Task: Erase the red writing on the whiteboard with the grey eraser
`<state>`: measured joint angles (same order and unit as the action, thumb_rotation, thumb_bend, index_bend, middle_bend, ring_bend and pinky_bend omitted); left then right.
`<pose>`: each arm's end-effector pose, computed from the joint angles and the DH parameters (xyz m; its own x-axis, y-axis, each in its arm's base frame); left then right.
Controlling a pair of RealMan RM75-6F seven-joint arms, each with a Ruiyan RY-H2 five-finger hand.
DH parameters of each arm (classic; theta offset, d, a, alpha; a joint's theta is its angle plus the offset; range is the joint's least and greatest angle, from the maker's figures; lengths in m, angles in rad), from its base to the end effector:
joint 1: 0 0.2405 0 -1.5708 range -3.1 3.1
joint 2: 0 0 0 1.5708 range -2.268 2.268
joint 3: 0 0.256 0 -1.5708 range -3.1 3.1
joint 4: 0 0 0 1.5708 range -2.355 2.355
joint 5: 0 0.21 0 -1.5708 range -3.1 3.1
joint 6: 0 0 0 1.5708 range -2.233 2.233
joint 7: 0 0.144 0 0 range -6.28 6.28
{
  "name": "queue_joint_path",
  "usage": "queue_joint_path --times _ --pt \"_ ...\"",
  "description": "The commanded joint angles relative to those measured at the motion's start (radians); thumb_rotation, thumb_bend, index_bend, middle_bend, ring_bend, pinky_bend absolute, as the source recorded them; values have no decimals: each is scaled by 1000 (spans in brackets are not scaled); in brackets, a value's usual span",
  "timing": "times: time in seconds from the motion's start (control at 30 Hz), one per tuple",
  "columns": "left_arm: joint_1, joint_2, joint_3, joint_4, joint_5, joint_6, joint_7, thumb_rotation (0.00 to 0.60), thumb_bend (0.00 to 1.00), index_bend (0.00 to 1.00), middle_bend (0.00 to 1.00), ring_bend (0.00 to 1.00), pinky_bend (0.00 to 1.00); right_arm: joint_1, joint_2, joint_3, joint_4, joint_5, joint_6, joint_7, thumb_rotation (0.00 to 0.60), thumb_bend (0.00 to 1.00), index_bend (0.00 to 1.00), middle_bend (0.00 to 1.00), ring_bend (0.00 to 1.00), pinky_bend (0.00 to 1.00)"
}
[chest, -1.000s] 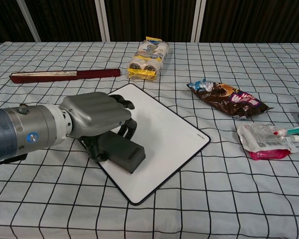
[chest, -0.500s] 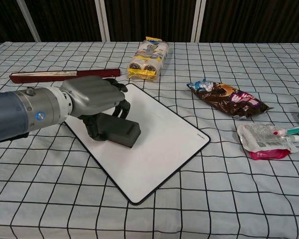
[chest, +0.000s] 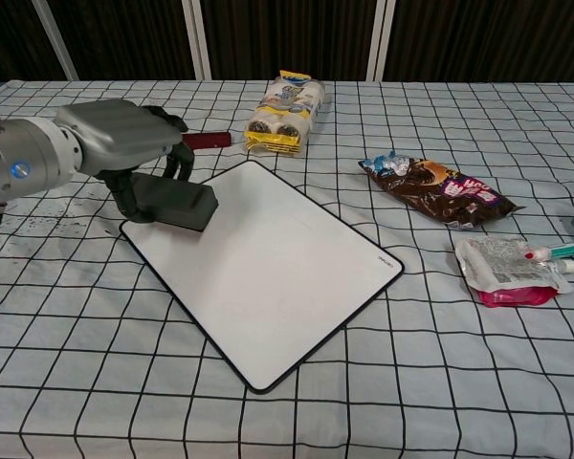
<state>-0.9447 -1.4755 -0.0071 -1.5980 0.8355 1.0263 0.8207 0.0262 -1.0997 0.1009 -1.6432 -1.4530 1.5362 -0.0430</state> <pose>-0.1333 0.3437 -0.0128 0.8088 0.1589 0.5663 0.5656 -0.4741 -0.6748 -0.3157 -0.1722 0.1789 0.4210 0.0725 0.9042 -0.9057 0.0887 0.4146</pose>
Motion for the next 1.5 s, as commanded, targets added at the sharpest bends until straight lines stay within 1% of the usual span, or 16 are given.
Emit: queue_joint_path --times 0.03,0.13,0.2,0.37,0.5,0.67,0.87,0.93,1.03,1.07,1.2,1.27,1.3,1.37,1.5 --pt "34 68 6 -20 30 8 -59 600 340 426 429 0 12 0 -1 -1 -1 -1 0 -2 600 108 7 38 142 187" --pt "61 115 16 -24 63 9 -109 600 340 426 429 0 12 0 -1 0 -3 0 1 -4 600 108 6 38 142 187" --pt "88 151 32 -12 87 4 -153 600 340 426 429 0 12 0 -1 -1 -3 1 -1 -6 600 108 6 38 142 187" --pt "131 179 54 46 128 -25 -240 600 340 425 426 0 12 0 -2 -3 -5 0 -3 -7 600 108 7 38 142 187" --pt "155 174 61 117 147 -60 -305 600 340 425 425 0 12 0 -1 -1 -5 2 -2 -7 600 108 7 38 142 187" --pt "178 146 60 216 171 -98 -368 600 339 425 423 0 12 0 -1 -1 -6 3 -3 -7 600 108 7 38 142 187" --pt "192 108 64 309 187 -145 -392 600 337 417 412 0 10 0 1 0 -6 5 -3 -4 600 108 7 38 142 187" --pt "196 102 59 325 196 -149 -402 600 303 382 380 0 7 0 1 0 -6 5 -3 -4 600 108 7 38 142 187" --pt "201 101 56 337 210 -150 -404 600 201 270 295 0 4 0 1 -1 -6 4 -4 -2 600 108 6 38 142 187" --pt "202 101 57 340 216 -150 -400 600 185 241 277 0 4 0 1 0 -6 4 -4 -1 600 108 7 38 142 187" --pt "204 112 63 331 214 -172 -369 600 158 146 193 0 5 0 1 0 -6 7 -5 0 600 108 7 38 142 187" --pt "202 123 67 316 202 -184 -345 600 151 84 122 0 5 0 1 0 -5 6 -5 0 600 108 7 38 142 187" --pt "202 130 68 305 195 -187 -328 600 151 69 106 0 5 0 1 0 -5 5 -4 0 600 108 7 38 142 187" --pt "201 146 68 278 183 -182 -299 600 151 44 86 0 5 0 1 1 -5 6 -4 0 600 108 8 38 142 187" --pt "208 195 58 197 175 -150 -272 600 151 23 83 0 5 0 2 2 -6 7 -3 1 600 108 7 38 142 187"
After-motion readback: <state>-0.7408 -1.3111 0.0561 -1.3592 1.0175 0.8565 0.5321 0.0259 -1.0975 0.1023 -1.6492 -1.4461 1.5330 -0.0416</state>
